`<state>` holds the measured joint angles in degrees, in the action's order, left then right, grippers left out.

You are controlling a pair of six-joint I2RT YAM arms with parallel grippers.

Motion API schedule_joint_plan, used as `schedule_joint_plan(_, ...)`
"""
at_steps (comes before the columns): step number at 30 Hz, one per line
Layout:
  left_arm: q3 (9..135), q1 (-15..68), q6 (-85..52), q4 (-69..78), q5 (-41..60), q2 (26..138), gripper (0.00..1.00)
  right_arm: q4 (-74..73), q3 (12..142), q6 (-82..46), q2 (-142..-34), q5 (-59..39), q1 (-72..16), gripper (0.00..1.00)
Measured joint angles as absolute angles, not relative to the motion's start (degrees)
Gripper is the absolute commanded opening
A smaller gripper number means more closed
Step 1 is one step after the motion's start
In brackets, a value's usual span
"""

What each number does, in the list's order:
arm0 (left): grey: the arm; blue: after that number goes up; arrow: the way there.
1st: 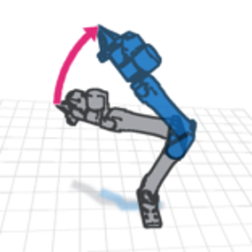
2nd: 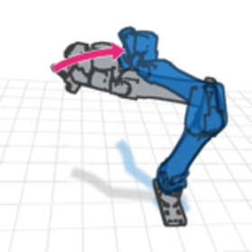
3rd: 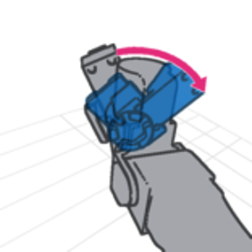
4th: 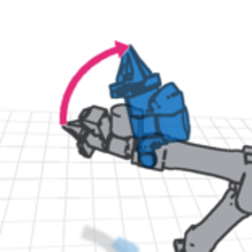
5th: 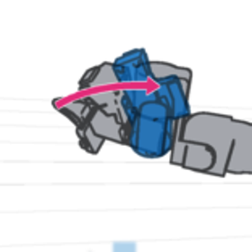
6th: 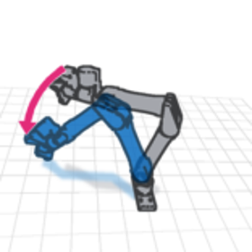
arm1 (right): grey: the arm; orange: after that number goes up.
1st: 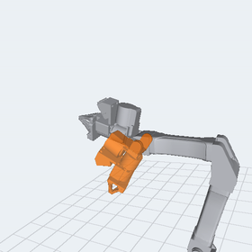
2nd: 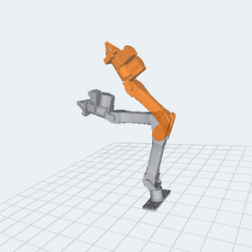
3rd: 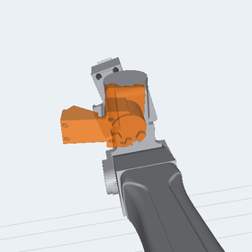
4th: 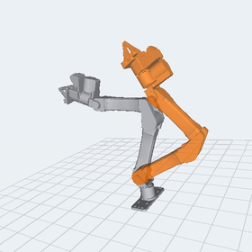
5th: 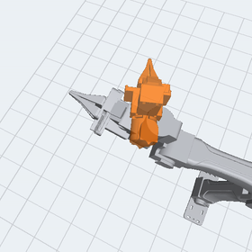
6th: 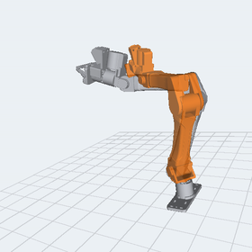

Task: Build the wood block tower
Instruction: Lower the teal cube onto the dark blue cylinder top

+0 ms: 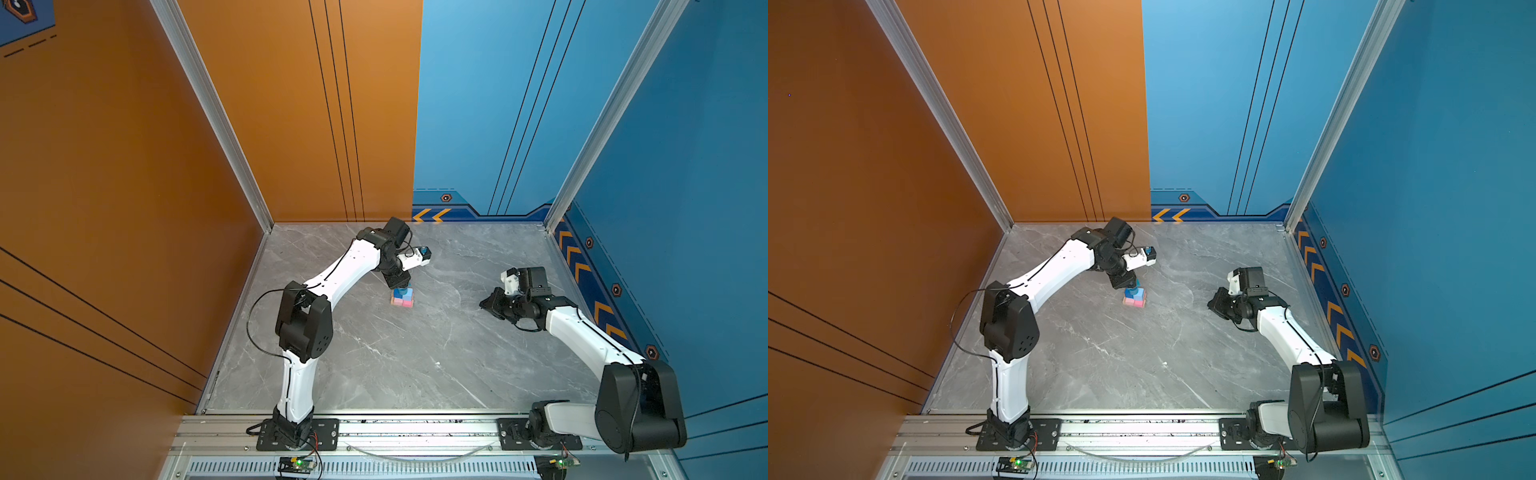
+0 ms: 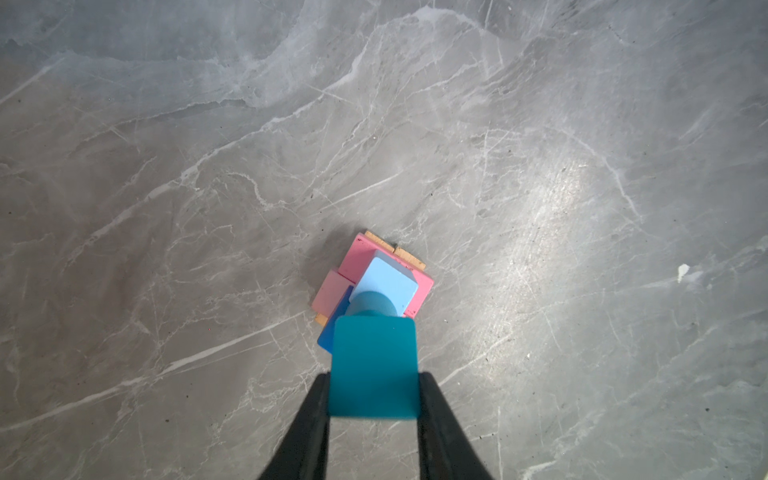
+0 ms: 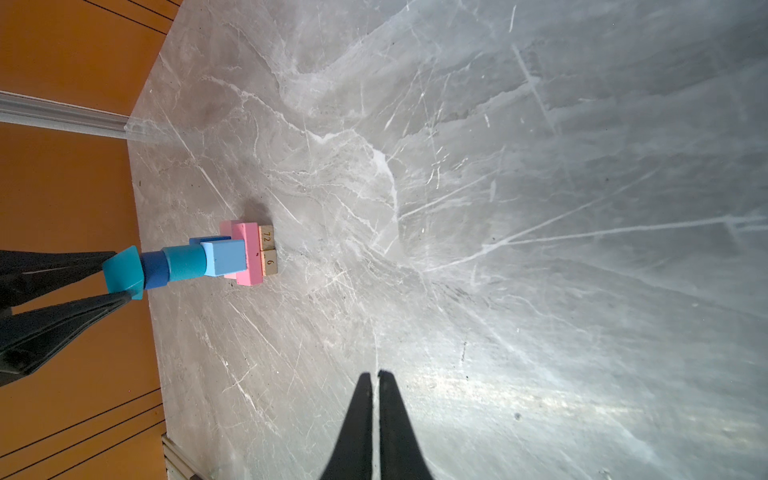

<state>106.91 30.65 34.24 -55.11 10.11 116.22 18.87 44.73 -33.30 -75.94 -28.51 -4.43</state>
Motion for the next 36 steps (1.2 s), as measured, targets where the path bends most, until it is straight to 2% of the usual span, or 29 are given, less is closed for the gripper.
schedule_joint_plan(15,107.7,30.65,33.56,-55.11,10.07,116.92,0.2,18.87,44.73,-33.3,-76.05,-28.51,-4.43,0.09)
schedule_joint_plan(36,107.72,30.65,33.12,-55.13,9.43,117.16,0.42,18.87,44.73,-33.3,-76.29,-28.51,-4.43,0.09)
